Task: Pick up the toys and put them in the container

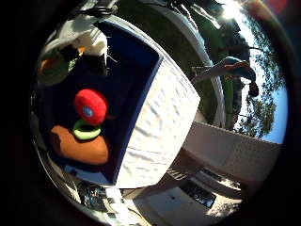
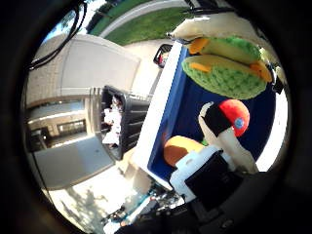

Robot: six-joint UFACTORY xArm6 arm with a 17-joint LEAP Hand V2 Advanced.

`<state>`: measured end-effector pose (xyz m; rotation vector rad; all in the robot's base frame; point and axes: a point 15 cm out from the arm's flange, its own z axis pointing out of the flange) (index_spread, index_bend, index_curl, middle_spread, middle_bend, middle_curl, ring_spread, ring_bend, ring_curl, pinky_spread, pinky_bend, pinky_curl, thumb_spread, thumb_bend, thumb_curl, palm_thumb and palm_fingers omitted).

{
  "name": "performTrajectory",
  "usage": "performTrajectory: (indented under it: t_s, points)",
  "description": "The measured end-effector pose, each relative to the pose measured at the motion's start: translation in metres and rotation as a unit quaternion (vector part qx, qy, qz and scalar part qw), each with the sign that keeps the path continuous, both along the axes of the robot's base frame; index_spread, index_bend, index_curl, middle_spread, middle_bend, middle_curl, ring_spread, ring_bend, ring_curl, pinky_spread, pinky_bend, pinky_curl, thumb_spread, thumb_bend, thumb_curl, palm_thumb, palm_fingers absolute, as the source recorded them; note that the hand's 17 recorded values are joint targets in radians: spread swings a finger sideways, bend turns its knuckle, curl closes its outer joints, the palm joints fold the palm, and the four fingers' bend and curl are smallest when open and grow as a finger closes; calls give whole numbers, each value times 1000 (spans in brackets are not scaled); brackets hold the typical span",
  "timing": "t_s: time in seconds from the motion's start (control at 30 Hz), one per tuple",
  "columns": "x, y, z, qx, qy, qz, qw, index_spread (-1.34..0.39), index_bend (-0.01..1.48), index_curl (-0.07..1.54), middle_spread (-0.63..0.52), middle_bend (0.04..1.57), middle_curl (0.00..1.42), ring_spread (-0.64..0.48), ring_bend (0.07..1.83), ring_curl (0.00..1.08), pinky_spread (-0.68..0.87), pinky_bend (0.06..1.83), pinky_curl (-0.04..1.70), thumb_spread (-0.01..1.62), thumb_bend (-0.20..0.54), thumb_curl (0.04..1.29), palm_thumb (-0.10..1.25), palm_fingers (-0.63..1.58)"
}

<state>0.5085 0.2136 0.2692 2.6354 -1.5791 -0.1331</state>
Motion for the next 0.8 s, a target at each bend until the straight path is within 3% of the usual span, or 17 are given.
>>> performTrajectory:
  t_s: [0.13, 0.3, 0.47, 0.63, 0.8]
  points:
    - [2, -5, -6, -2, 5, -5, 1000, -367, 586, 84, 42, 178, 525, 277, 580, 372, 427, 947, 431, 1143, -28, 499, 765, -134]
    - [3, -7, -2, 0, 1, -2, 1000, -373, 451, 116, 67, 143, 438, 297, 504, 335, 456, 864, 373, 1134, -25, 490, 770, -68]
    - [2, -7, 7, 4, -5, 5, 1000, -383, 360, 152, 79, 146, 379, 303, 472, 322, 471, 826, 339, 1123, -18, 492, 803, -32]
    - [-5, -25, 55, 14, -30, 6, 999, -389, 293, 185, 82, 151, 345, 308, 460, 316, 478, 808, 317, 1110, -24, 495, 820, -8]
    - [-24, -50, 91, 13, -28, 2, 1000, -389, 249, 219, 83, 155, 321, 309, 442, 312, 483, 800, 296, 1108, -28, 494, 817, 19]
